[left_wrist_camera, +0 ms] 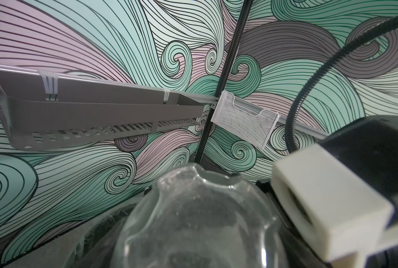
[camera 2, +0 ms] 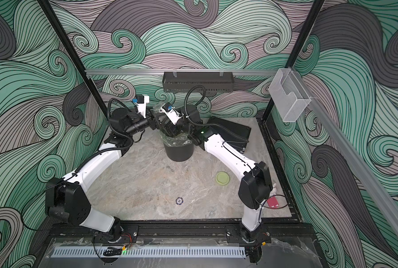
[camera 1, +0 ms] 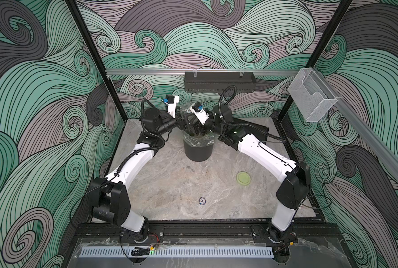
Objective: Empty expired oatmeal from jars
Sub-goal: Pour the expired oatmeal into the trash bin.
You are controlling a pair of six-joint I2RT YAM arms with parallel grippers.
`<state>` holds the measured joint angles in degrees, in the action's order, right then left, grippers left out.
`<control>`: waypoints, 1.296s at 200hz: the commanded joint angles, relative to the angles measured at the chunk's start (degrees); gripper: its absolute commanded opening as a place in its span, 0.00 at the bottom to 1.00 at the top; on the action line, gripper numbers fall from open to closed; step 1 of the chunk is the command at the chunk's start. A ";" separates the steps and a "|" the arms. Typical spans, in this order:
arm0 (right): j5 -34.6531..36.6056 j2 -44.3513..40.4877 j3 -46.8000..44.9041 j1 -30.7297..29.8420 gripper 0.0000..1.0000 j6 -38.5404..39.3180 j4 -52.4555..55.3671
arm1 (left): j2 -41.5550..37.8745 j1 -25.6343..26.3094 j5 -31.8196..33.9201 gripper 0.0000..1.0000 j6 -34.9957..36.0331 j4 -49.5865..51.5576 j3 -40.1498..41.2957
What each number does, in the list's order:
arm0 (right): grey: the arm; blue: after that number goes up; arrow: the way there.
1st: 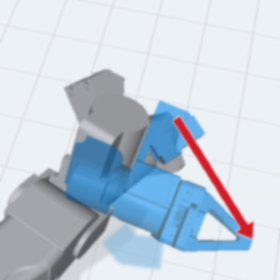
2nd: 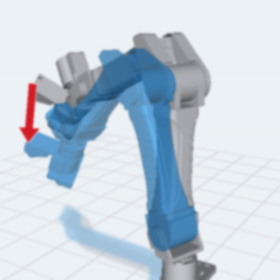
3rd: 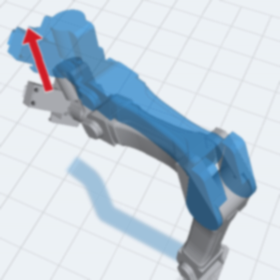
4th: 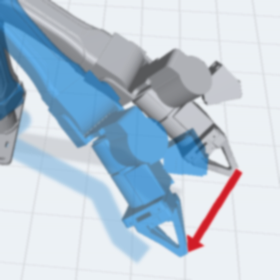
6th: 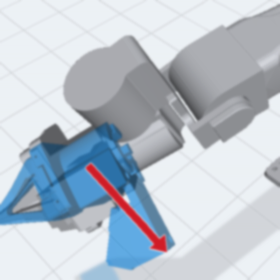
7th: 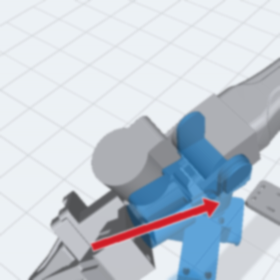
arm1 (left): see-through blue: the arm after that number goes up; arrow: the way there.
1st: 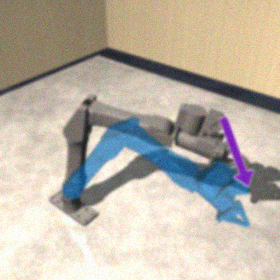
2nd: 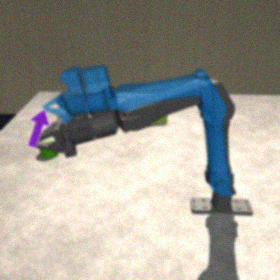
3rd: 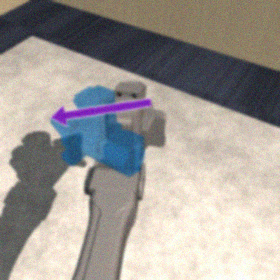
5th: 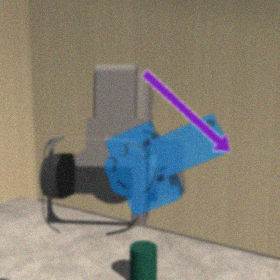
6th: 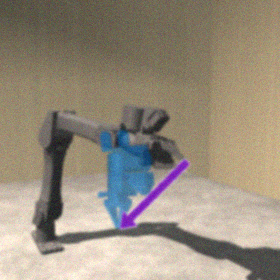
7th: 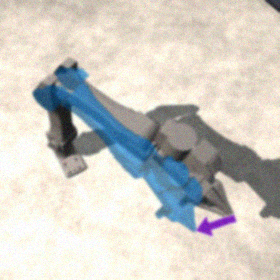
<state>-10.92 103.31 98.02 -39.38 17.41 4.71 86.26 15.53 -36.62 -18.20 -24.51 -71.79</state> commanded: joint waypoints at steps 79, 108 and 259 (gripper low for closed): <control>-0.42 -3.55 1.62 -0.88 0.64 1.79 -4.67 | -0.76 0.73 3.03 0.38 -0.59 -2.83 -2.30; 0.43 -3.90 0.47 -0.88 0.84 2.27 -4.91 | -1.35 0.75 4.98 0.36 -0.26 -2.33 -2.60; 3.57 -10.05 -9.46 -0.53 0.99 5.48 -6.38 | -1.47 0.04 8.05 0.33 -1.74 -2.44 -4.65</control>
<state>-8.69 96.42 90.61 -39.70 22.00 0.97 86.35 15.84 -29.50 -18.81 -23.14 -72.10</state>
